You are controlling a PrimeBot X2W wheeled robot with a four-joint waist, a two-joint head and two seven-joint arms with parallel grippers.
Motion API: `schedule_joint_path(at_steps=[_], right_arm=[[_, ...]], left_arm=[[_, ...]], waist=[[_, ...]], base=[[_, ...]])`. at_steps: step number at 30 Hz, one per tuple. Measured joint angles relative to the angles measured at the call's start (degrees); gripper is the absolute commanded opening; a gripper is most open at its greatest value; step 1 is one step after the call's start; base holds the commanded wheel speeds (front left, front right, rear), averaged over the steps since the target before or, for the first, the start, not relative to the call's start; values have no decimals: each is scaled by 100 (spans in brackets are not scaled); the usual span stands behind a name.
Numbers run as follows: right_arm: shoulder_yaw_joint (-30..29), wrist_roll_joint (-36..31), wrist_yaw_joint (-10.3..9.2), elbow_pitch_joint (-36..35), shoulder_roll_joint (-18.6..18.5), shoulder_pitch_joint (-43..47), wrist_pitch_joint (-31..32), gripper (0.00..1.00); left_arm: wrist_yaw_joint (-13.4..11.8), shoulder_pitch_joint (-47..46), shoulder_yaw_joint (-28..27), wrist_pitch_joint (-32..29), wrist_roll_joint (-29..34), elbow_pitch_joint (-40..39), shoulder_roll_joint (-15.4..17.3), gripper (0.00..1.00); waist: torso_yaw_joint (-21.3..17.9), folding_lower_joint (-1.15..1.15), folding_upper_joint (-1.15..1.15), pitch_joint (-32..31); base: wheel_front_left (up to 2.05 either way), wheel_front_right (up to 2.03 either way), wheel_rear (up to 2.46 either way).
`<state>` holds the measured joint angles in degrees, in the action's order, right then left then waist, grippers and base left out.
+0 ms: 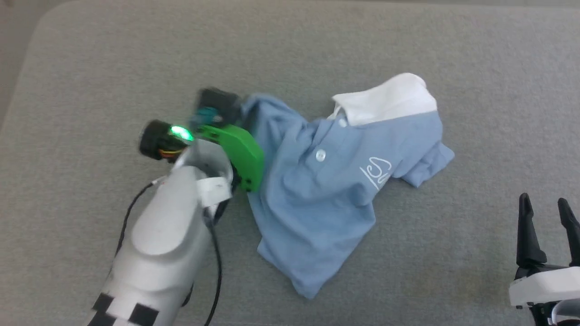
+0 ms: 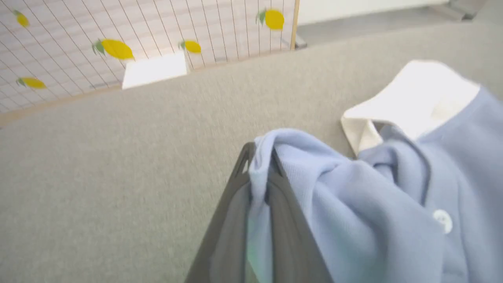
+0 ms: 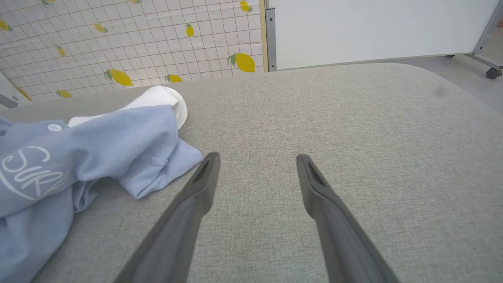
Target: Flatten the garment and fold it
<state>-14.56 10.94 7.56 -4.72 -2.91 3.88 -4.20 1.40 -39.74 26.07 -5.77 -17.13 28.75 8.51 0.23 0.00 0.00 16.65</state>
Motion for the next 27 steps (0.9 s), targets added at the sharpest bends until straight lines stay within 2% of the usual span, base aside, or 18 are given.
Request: schedule_joint_path(at_steps=[3, 7, 11, 14, 15, 16, 22, 27], right_arm=[[-22, 0, 0, -27, 1, 36, 37, 100], [-87, 1, 0, -57, -1, 135, 76, 100], [-63, 1, 0, -87, 2, 143, 120, 100], [-88, 8, 0, -90, 1, 149, 126, 100], [-90, 8, 0, -87, 0, 158, 136, 100], [-86, 8, 0, -85, 0, 172, 145, 100], [-69, 7, 0, -47, 1, 198, 193, 100], [16, -3, 0, -10, 0, 203, 257, 100]], left_arm=[[-602, 480, -617, 620, -268, -690, 49, 0], [-1252, 1818, -1268, 795, -597, -1577, 246, 0], [-1699, 3264, -1748, 917, -1024, -2192, 179, 0], [-1836, 4067, -1882, 1025, -1165, -2358, 68, 0], [-1835, 4229, -1878, 1053, -1244, -2373, 4, 8], [-1811, 4311, -1878, 1100, -1328, -2364, -59, 100], [-1611, 4159, -1847, 1637, -1415, -2561, -238, 100], [-1512, 3784, -1967, 2025, -978, -3156, -260, 100]], waist=[[123, 0, 0, -142], [306, 0, 0, -269], [440, 0, 0, -325], [502, 0, 0, -321], [526, 0, 0, -319], [550, 0, 0, -318], [648, 0, 0, -392], [697, 0, 0, -522]], base=[[0, 0, 0], [0, 0, 0], [0, 0, 0], [0, 0, 0], [0, 0, 0], [0, 0, 0], [0, 0, 0], [0, 0, 0]])
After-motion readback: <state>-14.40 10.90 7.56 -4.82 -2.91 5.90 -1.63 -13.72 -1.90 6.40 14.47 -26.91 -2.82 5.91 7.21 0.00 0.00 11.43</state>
